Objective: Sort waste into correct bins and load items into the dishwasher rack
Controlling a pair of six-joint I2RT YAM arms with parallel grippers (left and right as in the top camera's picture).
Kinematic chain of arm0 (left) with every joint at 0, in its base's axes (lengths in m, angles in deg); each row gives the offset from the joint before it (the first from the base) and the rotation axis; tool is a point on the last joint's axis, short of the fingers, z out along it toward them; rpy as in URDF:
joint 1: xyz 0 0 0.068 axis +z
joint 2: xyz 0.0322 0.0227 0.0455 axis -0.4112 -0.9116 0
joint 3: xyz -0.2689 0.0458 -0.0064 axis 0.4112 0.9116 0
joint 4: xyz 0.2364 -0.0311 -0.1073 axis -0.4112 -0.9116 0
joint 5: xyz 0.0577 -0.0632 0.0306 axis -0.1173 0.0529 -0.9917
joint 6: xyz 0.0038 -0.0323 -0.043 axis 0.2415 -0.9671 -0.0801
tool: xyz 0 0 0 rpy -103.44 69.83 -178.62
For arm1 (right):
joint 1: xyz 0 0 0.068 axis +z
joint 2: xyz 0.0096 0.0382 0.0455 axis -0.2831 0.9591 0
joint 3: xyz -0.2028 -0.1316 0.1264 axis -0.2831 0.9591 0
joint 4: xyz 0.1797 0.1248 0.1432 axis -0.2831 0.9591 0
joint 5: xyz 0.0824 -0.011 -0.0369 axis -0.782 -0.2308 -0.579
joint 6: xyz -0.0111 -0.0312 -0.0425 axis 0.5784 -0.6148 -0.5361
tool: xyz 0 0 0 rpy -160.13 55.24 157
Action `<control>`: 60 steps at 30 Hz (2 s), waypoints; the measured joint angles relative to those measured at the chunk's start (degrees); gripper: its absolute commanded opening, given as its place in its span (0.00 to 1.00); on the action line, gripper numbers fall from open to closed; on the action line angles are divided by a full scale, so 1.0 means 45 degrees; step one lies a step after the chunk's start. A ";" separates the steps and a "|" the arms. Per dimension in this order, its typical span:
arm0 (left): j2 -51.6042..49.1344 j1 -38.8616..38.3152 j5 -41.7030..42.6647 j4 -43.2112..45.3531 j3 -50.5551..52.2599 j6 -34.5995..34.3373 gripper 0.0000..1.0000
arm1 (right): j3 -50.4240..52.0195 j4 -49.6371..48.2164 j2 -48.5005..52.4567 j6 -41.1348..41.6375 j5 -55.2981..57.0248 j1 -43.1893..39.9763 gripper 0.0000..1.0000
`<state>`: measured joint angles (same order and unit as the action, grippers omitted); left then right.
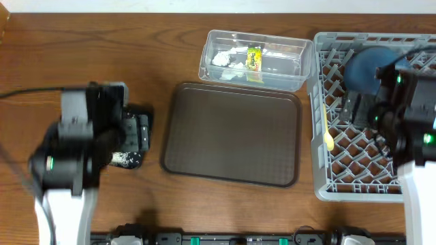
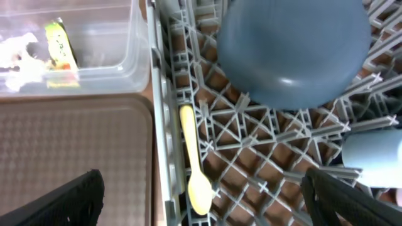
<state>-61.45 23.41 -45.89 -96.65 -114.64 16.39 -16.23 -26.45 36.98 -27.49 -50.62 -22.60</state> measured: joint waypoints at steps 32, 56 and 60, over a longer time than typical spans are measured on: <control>0.6198 -0.0432 0.0000 0.1919 0.4561 -0.0860 0.98 | 0.3633 0.1428 -0.5659 0.0005 -0.0199 0.0000 0.99; 0.6198 -0.0432 0.0000 0.1909 0.4561 -0.0889 0.98 | 0.4459 -0.0287 -0.6358 -0.0175 -0.0073 0.0272 0.99; 0.6198 -0.0442 0.0000 0.1904 0.4566 -0.0889 0.98 | 0.5523 -0.1447 -0.7456 -0.0219 -0.0029 0.0850 0.99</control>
<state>-33.56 21.43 -45.89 -88.08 -94.09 12.39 8.63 -32.96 3.43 -28.47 -50.75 -18.77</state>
